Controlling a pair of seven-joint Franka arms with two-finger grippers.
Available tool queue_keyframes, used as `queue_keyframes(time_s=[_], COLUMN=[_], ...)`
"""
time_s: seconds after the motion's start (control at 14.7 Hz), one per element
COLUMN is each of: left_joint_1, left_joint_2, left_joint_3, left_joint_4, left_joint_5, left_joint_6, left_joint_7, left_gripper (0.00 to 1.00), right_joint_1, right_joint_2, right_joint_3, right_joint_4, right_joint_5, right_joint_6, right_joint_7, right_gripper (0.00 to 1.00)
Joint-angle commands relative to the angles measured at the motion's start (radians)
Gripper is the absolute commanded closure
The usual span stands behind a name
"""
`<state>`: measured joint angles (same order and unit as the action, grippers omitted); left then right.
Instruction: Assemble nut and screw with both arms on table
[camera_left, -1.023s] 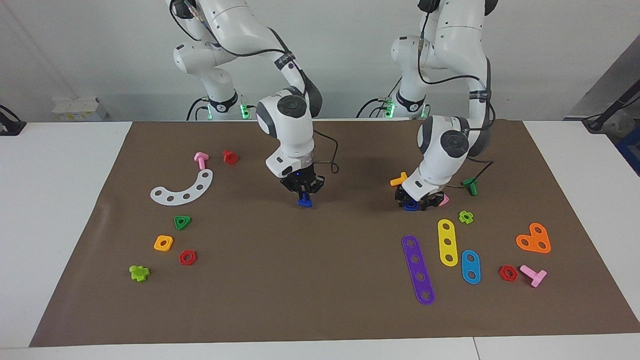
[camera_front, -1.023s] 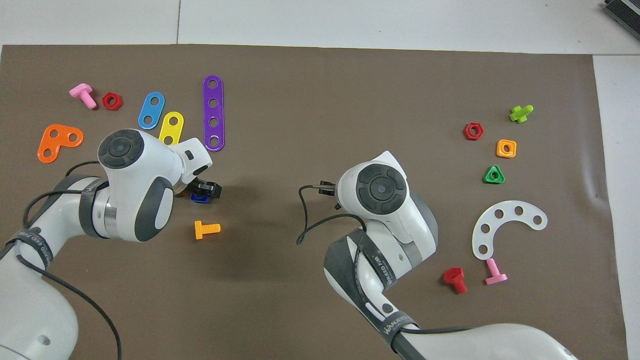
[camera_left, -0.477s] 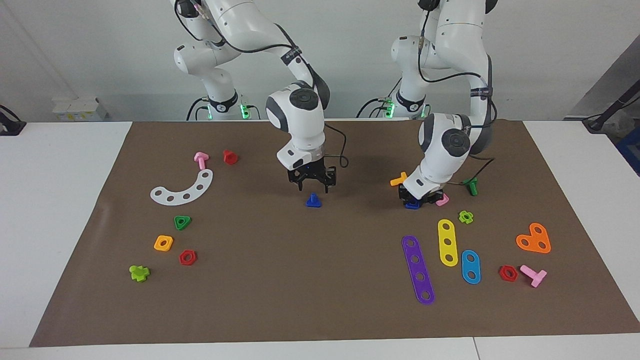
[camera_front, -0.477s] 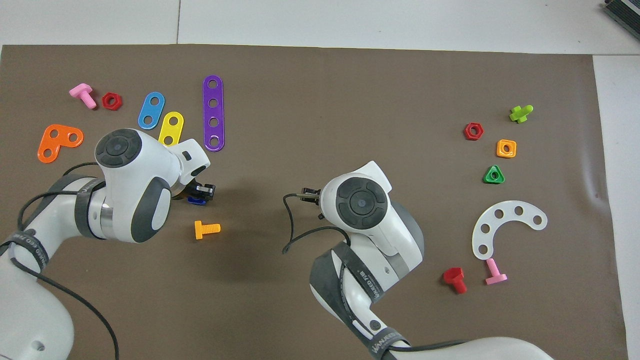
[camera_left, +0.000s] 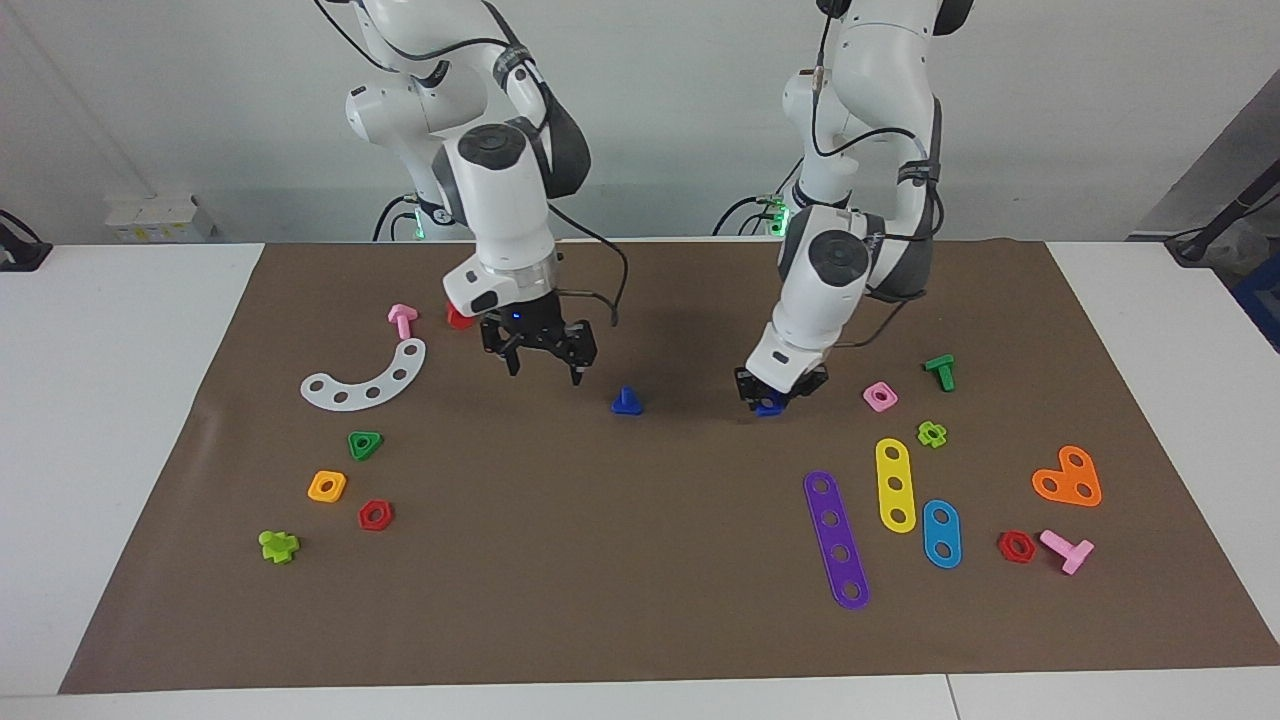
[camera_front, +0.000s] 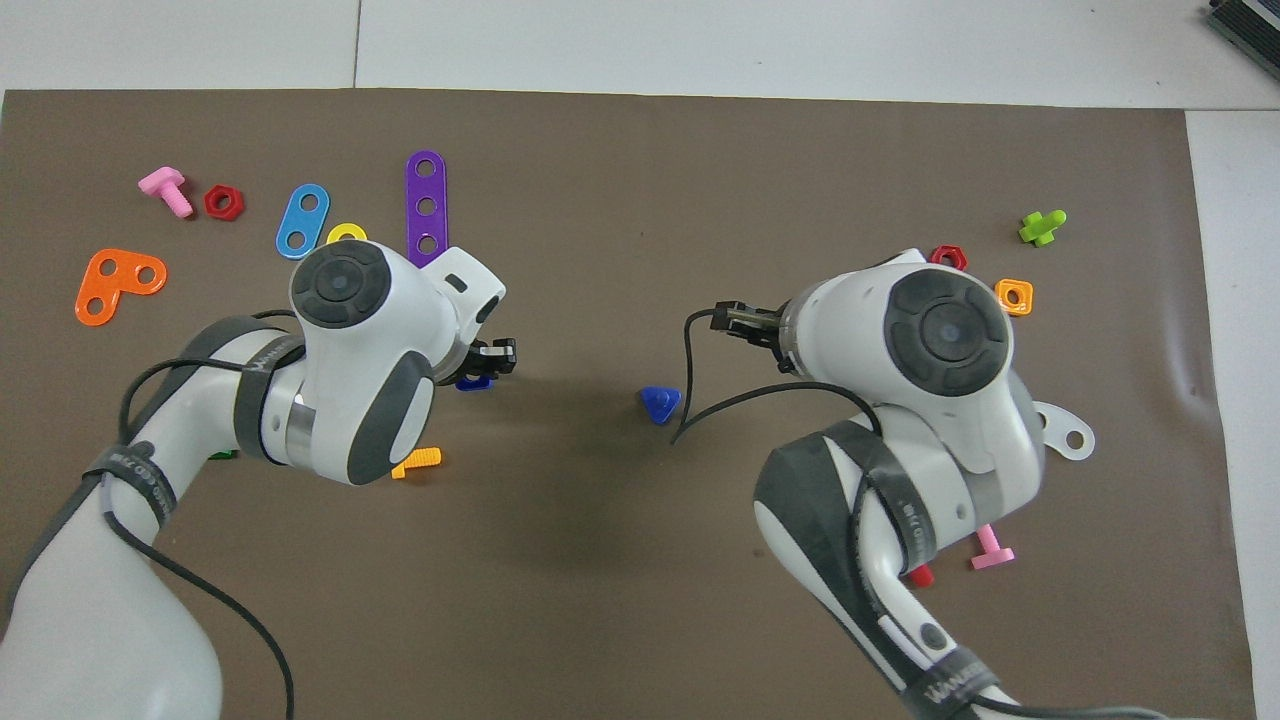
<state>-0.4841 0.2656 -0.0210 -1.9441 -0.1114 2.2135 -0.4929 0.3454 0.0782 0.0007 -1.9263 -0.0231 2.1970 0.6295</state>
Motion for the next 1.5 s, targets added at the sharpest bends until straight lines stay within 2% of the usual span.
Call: queue_keyframes(time_s=[0.0,0.2,0.41,0.68,0.95,1.23,1.43], left_joint_1=[-0.108,-0.189,-0.249,-0.251,-0.231,-0.229,-0.217], left_joint_2=[0.041,0.082,0.11,0.141,0.152,0.15,0.161], left_joint_3=[0.018,0.018,0.018,0.019,0.019,0.026,0.027], left_joint_4=[0.069,0.122,0.137,0.172,0.204,0.234,0.293], left_joint_5=[-0.085,-0.132,-0.174,-0.174,-0.165,-0.151,-0.146], left_joint_6=[-0.02,0.021,0.066,0.081,0.06,-0.069,-0.13], left_joint_7=[-0.088,-0.171,-0.199,-0.21,-0.208,-0.205,-0.204], left_gripper=[1.0,1.0,1.0,1.0,1.0,1.0,1.0], right_joint_1=[-0.1,-0.179,-0.233,-0.275,-0.302,-0.293,-0.287], right_joint_2=[-0.081,-0.13,-0.126,-0.112,-0.083,-0.089,-0.092], right_joint_3=[0.012,0.009,0.007,0.004,0.005,0.005,0.005], right_joint_4=[-0.013,0.024,0.142,0.259,0.322,0.294,0.29], right_joint_5=[0.023,0.025,0.025,0.057,0.062,0.051,0.045], right_joint_6=[-0.068,-0.187,-0.354,-0.476,-0.523,-0.51,-0.51], right_joint_7=[-0.147,-0.285,-0.358,-0.401,-0.407,-0.439,-0.445], right_gripper=[0.0,0.0,0.0,0.0,0.0,0.0,0.0])
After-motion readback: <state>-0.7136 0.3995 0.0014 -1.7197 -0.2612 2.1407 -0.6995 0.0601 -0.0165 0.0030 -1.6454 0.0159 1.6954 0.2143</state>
